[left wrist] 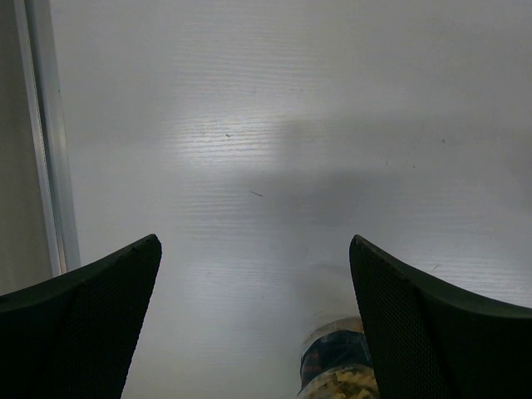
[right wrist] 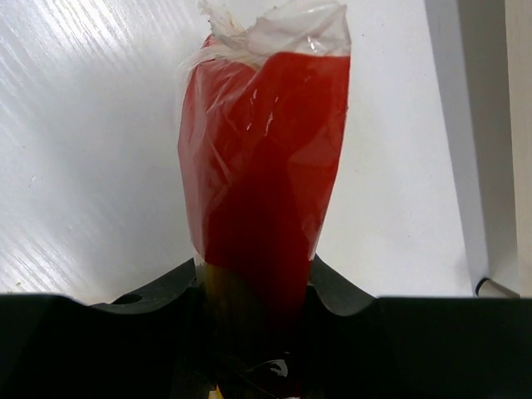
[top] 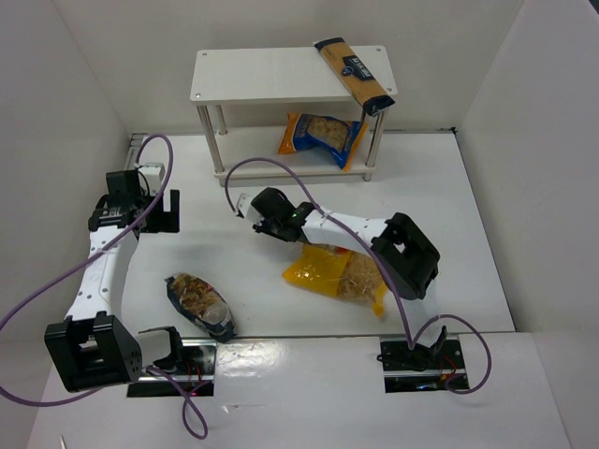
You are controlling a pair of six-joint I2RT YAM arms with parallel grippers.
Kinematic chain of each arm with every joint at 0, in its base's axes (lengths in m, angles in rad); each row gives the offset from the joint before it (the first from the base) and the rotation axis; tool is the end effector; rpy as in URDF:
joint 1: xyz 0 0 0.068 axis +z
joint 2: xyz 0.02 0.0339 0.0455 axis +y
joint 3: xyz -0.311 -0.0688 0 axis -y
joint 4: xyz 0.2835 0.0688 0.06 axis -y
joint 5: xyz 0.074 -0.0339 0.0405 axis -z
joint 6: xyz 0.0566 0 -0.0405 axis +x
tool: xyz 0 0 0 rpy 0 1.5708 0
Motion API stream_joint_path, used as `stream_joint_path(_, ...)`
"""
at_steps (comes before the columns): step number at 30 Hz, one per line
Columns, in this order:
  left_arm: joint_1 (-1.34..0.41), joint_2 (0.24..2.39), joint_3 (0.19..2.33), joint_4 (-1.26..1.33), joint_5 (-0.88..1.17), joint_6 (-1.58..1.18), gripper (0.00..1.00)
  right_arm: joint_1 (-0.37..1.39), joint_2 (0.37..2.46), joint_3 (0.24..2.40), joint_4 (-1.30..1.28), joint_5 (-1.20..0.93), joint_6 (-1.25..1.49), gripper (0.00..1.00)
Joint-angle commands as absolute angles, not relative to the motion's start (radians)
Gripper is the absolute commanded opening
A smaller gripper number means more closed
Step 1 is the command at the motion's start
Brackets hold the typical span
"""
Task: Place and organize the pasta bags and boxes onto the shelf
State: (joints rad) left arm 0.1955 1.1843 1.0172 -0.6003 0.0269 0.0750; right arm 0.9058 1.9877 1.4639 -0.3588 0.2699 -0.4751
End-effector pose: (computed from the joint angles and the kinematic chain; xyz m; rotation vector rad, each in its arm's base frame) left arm 0.2811 0.0541 0.3229 -0.1276 2.3367 0.1028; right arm 0.3223 0.3866 0.2087 -1.4457 1.9344 -0.1352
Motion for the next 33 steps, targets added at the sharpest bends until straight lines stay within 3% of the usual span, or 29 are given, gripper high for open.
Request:
stream_joint_path(1,0.195,1.201,1.026,-0.586,0.022,0.077,1.0,0.93,1.974,1.469,-0.297,0.27,-0.426,0.48)
stream_joint_path(4,0.195,1.19,1.026,-0.586,0.021,0.077,1.0,0.93,1.919,1.444,-0.307,0.27,-0.426,0.81)
stream_joint_path(9,0.195,1.181,1.017,-0.586,0.032,0.077,1.0,0.92,1.79,1.378,-0.328,0.27,-0.437,0.99)
stream_joint_path(22,0.195,1.181,1.017,-0.586,0.051,0.086,1.0,0.792,1.671,1.152,-0.328,0.158,-0.511,0.99)
stream_joint_path(33,0.195,1.192,1.017,-0.586,0.051,0.086,1.0,0.646,1.736,1.196,-0.265,0.029,-0.667,0.99)
